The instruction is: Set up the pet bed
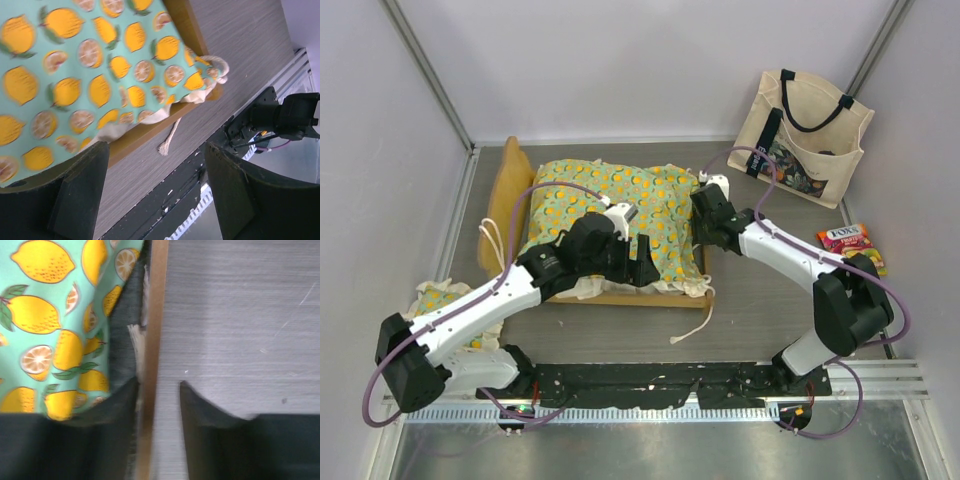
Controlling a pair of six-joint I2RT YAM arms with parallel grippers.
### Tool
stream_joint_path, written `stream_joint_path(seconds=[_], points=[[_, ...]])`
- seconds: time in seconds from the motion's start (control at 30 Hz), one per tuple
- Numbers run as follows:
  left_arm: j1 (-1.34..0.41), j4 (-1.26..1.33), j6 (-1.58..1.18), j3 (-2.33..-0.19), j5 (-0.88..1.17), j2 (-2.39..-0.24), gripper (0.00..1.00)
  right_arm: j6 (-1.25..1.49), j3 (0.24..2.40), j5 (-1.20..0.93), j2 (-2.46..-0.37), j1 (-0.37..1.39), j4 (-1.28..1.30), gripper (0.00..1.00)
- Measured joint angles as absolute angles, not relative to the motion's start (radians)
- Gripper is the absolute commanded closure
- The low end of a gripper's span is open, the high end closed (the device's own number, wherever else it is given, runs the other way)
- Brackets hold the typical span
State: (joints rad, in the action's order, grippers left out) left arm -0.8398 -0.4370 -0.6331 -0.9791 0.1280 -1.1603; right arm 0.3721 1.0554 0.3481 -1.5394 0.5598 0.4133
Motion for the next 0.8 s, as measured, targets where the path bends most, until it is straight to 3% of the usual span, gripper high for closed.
stream_joint_path(seconds=[0.17,0.3,0.5,0.8], points=[[-0.924,-0.435,-0.595,-1.052,0.088,-1.241,0.19,0.361,1.085,0.355,-1.537,0.554,0.445,0.33],[-1.025,-0.429,-0.537,-1.144,0.007,-1.307,0.19,0.406,1.083,0.363,-1.454,0.522,0.505,0.19],[-1.134,-0.414,-0.390,-1.221,-0.059,-1.408,0.19,0.492,1.056,0.360,-1.218,0.414,0.551,0.19],[-1.178,-0.369,-0.050,-1.222,-0.130,-1.521,0.21,0.519,0.964,0.236,-1.083,0.382,0.600,0.21]])
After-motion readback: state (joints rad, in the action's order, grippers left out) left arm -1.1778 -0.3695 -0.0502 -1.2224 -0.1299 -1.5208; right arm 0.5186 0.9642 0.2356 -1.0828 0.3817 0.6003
